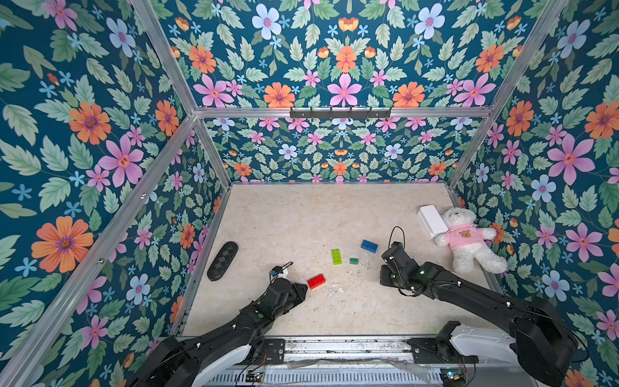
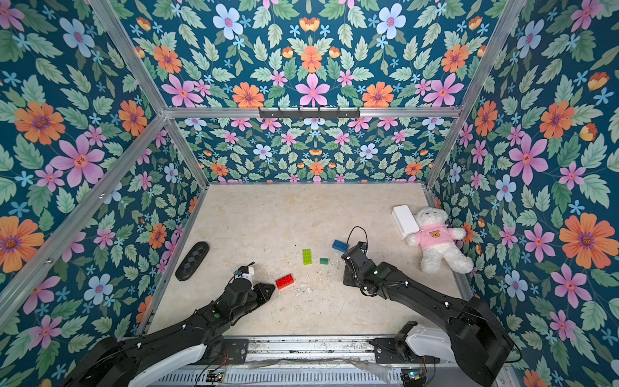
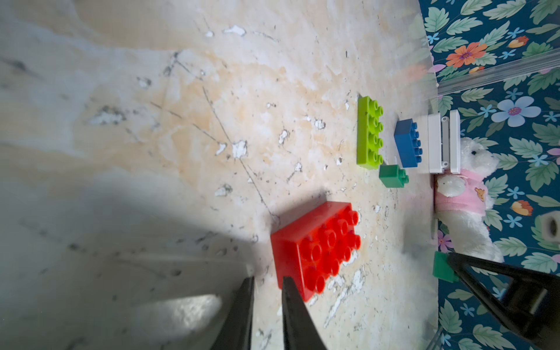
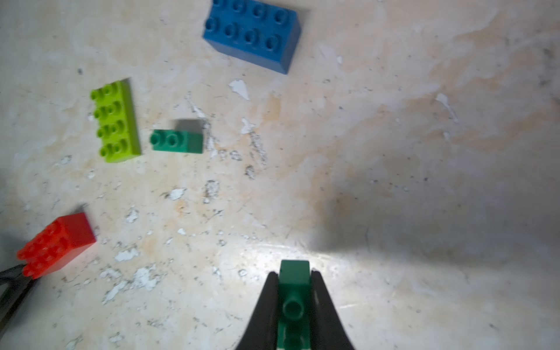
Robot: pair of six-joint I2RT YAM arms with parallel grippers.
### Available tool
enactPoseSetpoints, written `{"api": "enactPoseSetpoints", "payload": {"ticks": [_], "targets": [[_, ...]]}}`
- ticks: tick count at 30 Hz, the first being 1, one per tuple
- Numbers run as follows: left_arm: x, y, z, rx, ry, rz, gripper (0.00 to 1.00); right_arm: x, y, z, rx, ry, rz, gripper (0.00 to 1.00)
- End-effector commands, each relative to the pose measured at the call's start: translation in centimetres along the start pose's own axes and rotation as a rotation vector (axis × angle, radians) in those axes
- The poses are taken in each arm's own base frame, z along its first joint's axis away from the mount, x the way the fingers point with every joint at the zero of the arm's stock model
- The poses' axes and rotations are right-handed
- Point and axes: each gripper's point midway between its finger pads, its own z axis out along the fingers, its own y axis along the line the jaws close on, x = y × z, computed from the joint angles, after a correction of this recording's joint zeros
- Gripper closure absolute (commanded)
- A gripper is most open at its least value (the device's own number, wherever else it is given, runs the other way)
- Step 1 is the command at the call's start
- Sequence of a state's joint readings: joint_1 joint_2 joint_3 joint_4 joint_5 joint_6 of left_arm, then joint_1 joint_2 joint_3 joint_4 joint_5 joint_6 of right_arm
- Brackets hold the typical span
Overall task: Assemble the number 5 with lego
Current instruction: Pick up the lego brick from the center of the board, then assemble the lego brick with the lego brick.
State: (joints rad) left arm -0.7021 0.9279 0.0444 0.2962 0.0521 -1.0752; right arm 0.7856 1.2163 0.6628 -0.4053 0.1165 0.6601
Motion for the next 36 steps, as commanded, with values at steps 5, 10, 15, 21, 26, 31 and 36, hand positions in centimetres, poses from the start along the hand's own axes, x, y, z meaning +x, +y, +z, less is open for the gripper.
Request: {"api": "enactPoseSetpoints", "payload": {"ticks": [5, 10, 15, 21, 26, 31, 36], "targets": [[-0.3, 1.1, 1.2, -0.1, 0.002, 0.073, 0.79, -0.6, 6.5, 0.1, -0.126, 0.002, -0.124, 0.9], [-0.1, 0.7, 2.2, -0.09, 0.024, 0.081, 0.8, -0.9, 10.1, 1.0, -0.15, 0.022, -0.183, 0.91], [0.4, 0.3, 2.7, -0.063, 0.048, 0.075, 0.81, -0.7, 12.8, 2.4, -0.159, 0.054, -0.221, 0.92], [0.6, -0.1, 2.8, -0.04, 0.052, 0.07, 0.81, -0.2, 14.8, 4.2, -0.147, 0.096, -0.243, 0.92], [0.6, -0.3, 2.7, -0.028, 0.05, 0.069, 0.81, 0.0, 15.5, 5.0, -0.132, 0.117, -0.247, 0.92], [0.8, -0.4, 2.7, -0.019, 0.053, 0.066, 0.81, 0.1, 16.0, 5.3, -0.131, 0.128, -0.248, 0.92], [1.1, -0.9, 3.0, -0.004, 0.063, 0.064, 0.81, 0.3, 16.3, 5.6, -0.119, 0.139, -0.252, 0.93]]}}
